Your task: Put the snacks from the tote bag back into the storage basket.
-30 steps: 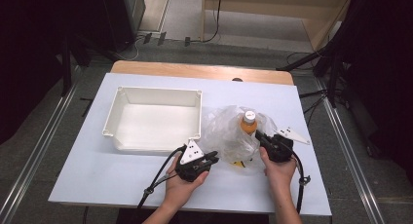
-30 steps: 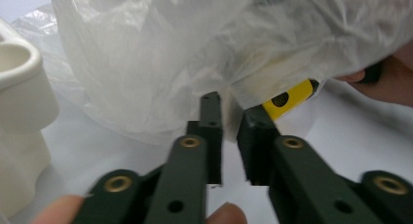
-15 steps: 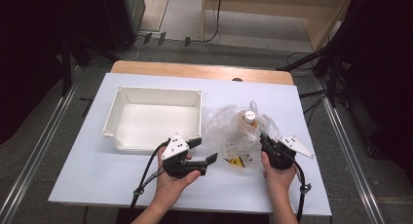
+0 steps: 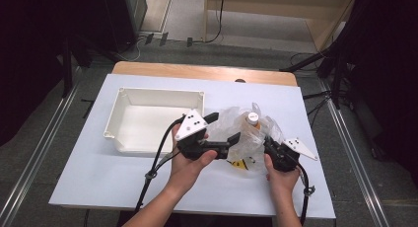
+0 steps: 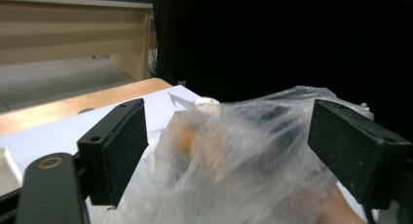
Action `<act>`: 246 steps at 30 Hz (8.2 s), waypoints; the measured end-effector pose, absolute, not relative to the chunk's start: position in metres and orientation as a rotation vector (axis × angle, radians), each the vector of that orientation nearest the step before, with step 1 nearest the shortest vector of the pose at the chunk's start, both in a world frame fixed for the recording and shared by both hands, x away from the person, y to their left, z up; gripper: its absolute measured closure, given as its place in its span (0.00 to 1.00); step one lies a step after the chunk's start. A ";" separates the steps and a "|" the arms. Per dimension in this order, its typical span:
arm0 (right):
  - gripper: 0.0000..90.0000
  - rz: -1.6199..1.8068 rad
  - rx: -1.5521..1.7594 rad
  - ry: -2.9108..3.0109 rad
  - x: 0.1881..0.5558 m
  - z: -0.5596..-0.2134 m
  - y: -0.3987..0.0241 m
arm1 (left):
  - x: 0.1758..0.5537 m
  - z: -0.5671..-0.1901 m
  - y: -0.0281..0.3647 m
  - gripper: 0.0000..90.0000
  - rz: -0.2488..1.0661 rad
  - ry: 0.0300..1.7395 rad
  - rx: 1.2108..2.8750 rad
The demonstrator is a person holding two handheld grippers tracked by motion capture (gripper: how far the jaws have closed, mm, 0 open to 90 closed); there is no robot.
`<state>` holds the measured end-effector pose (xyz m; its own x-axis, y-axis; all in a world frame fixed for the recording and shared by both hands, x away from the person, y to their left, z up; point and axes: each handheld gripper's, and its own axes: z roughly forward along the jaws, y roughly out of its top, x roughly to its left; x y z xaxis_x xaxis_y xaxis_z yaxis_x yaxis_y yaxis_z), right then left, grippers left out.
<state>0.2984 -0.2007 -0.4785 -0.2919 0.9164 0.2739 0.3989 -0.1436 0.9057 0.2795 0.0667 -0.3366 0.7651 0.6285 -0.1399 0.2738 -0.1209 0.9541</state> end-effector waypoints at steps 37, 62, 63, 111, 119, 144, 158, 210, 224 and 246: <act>0.50 1.496 1.384 1.613 0.269 -0.439 -0.203 | 0.298 -0.477 0.046 0.96 0.373 0.985 2.060; 0.97 1.218 1.716 1.806 0.331 -0.476 -0.195 | 0.299 -0.477 0.049 0.96 0.353 0.973 2.040; 0.98 1.106 1.799 1.894 0.334 -0.486 -0.196 | 0.299 -0.477 0.048 0.96 0.355 0.973 2.042; 0.74 1.372 1.562 1.806 0.304 -0.455 -0.208 | 0.301 -0.477 0.047 0.96 0.365 0.990 2.057; 0.43 1.552 1.352 1.726 0.271 -0.420 -0.216 | 0.299 -0.477 0.047 0.96 0.363 0.974 2.049; 0.30 1.338 1.344 1.676 0.301 -0.438 -0.141 | 0.299 -0.477 0.047 0.96 0.366 0.968 2.039; 0.33 1.363 1.367 1.674 0.309 -0.443 -0.140 | 0.299 -0.477 0.047 0.95 0.360 0.962 2.037; 0.34 1.412 1.367 1.696 0.284 -0.390 -0.164 | 0.254 -0.440 0.136 0.10 0.330 0.805 1.748; 0.34 1.405 1.359 1.693 0.280 -0.389 -0.168 | 0.239 -0.444 0.205 0.10 0.429 0.936 1.728; 0.34 1.414 1.422 1.655 0.279 -0.383 -0.171 | 0.209 -0.432 0.308 0.10 0.657 1.148 1.606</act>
